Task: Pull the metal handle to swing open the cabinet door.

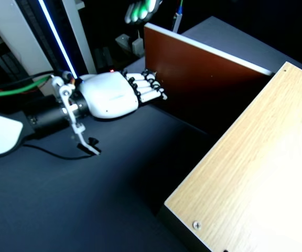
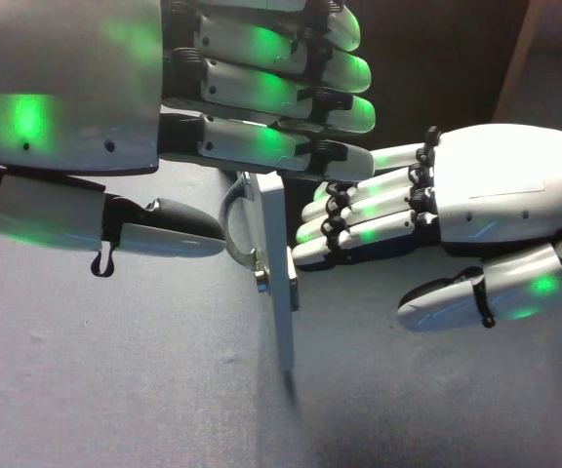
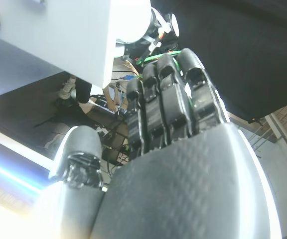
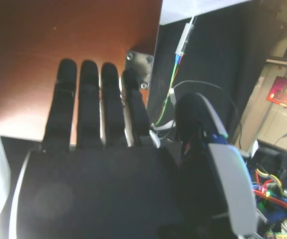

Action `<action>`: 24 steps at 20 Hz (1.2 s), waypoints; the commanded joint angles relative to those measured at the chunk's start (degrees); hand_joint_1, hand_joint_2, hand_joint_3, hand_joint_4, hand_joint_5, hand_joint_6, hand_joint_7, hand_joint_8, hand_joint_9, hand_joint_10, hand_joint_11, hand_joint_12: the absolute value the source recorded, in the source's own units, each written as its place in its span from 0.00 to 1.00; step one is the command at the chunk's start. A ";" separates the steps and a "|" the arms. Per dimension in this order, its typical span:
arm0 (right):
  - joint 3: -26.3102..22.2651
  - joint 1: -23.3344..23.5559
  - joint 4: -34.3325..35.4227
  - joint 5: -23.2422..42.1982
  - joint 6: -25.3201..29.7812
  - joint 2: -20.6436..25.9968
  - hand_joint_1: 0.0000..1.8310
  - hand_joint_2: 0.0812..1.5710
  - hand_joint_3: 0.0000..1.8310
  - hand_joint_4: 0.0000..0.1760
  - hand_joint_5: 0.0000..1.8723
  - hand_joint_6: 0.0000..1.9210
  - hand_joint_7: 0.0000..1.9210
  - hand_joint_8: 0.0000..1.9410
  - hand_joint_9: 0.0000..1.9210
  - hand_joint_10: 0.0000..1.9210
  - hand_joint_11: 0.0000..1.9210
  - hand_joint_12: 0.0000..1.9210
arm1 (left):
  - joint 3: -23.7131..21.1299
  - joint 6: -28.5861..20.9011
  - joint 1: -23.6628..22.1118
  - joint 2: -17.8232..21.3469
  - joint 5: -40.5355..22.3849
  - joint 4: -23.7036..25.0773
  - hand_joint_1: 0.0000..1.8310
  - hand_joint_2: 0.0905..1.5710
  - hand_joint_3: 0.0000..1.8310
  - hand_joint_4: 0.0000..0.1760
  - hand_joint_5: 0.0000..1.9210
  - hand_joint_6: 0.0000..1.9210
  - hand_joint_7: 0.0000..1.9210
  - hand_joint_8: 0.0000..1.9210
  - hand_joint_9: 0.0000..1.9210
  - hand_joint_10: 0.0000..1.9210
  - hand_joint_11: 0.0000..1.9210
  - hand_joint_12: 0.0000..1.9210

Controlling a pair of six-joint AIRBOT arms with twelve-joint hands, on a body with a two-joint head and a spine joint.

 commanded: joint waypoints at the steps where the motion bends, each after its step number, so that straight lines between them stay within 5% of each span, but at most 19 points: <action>1: -0.15 0.83 4.42 3.70 0.14 -0.24 0.00 0.96 0.00 0.00 0.13 0.00 0.13 0.00 0.12 0.00 0.00 0.34 | -0.17 0.35 -0.34 0.34 -1.15 -5.63 0.00 1.00 0.00 0.00 0.17 0.00 0.18 0.00 0.16 0.00 0.00 0.36; 24: 0.39 2.76 4.41 -0.47 -4.16 -5.83 0.00 0.96 0.00 0.00 0.12 0.00 0.13 0.00 0.12 0.00 0.00 0.34 | -0.17 0.35 -0.33 0.35 -1.15 -5.63 0.00 1.00 0.01 0.00 0.17 0.00 0.17 0.00 0.15 0.00 0.00 0.29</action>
